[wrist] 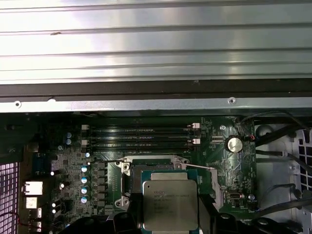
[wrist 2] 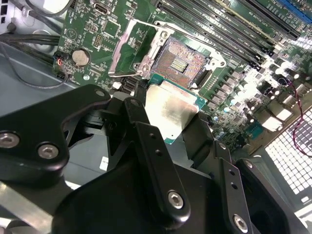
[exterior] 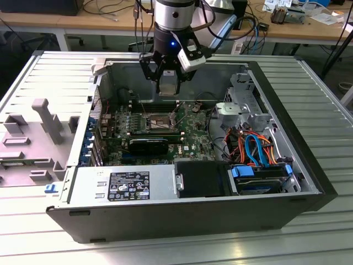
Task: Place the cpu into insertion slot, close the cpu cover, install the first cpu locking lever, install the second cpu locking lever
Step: 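Place the cpu into insertion slot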
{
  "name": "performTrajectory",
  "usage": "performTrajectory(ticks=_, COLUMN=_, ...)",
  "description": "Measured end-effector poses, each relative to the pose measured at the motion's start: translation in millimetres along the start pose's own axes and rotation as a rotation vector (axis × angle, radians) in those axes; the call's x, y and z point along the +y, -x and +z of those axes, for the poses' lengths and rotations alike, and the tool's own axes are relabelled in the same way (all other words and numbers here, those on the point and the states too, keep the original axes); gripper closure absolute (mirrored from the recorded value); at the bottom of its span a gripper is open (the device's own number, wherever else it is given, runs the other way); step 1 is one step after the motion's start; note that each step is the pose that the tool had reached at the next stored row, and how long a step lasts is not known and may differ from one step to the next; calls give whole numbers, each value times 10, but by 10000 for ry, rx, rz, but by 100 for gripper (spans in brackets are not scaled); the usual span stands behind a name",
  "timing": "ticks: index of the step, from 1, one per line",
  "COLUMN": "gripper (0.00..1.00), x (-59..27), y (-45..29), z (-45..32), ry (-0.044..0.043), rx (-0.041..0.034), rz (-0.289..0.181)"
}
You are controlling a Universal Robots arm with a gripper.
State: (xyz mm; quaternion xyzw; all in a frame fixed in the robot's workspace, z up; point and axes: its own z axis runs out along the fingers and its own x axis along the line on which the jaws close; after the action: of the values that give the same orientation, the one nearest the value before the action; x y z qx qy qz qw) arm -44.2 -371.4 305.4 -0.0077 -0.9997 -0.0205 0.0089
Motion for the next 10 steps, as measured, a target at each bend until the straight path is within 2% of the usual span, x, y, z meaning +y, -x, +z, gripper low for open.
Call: performTrajectory(ticks=10, gripper=45, x=-2, y=-6, z=27, ry=0, rx=0, rz=1)
